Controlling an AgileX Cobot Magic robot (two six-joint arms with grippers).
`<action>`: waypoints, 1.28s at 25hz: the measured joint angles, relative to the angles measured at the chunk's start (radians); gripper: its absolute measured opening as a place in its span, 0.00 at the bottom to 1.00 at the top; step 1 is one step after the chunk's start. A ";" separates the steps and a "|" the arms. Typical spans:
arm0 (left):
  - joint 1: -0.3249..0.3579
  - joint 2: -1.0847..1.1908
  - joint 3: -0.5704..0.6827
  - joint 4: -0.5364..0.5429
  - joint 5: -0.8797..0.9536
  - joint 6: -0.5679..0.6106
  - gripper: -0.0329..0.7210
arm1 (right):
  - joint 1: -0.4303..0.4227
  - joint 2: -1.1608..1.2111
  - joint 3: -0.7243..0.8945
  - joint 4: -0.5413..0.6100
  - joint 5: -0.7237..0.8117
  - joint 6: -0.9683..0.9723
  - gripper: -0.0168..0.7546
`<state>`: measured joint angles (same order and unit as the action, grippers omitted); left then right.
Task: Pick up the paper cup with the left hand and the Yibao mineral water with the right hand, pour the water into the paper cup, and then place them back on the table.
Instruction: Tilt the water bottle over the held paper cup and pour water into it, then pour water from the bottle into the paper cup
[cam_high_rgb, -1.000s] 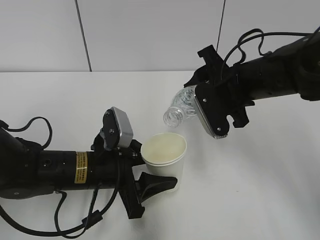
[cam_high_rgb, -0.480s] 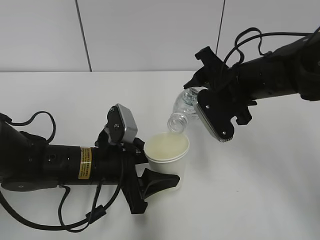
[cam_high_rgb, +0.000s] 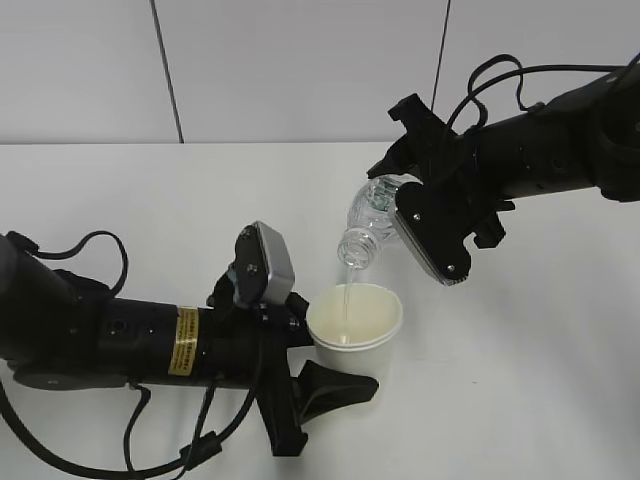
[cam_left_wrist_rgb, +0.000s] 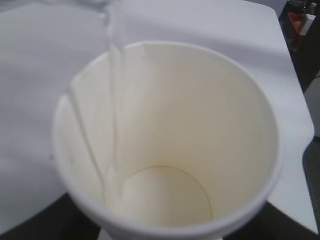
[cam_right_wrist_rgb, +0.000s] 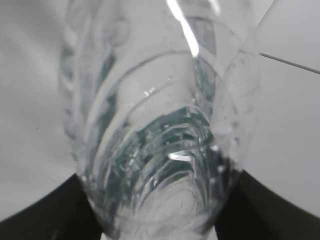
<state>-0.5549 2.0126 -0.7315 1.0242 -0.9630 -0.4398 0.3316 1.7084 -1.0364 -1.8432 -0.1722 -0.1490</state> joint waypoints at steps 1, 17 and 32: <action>-0.006 0.000 0.000 0.000 0.001 0.000 0.64 | 0.000 0.000 0.000 0.000 0.000 0.000 0.56; -0.009 0.000 -0.009 -0.043 0.026 -0.019 0.64 | 0.000 0.000 0.000 0.000 0.000 -0.123 0.56; -0.009 0.000 -0.009 -0.043 0.050 -0.029 0.64 | 0.000 0.000 0.000 0.000 0.002 -0.135 0.56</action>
<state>-0.5639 2.0126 -0.7400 0.9812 -0.9127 -0.4692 0.3316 1.7084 -1.0364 -1.8432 -0.1701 -0.2843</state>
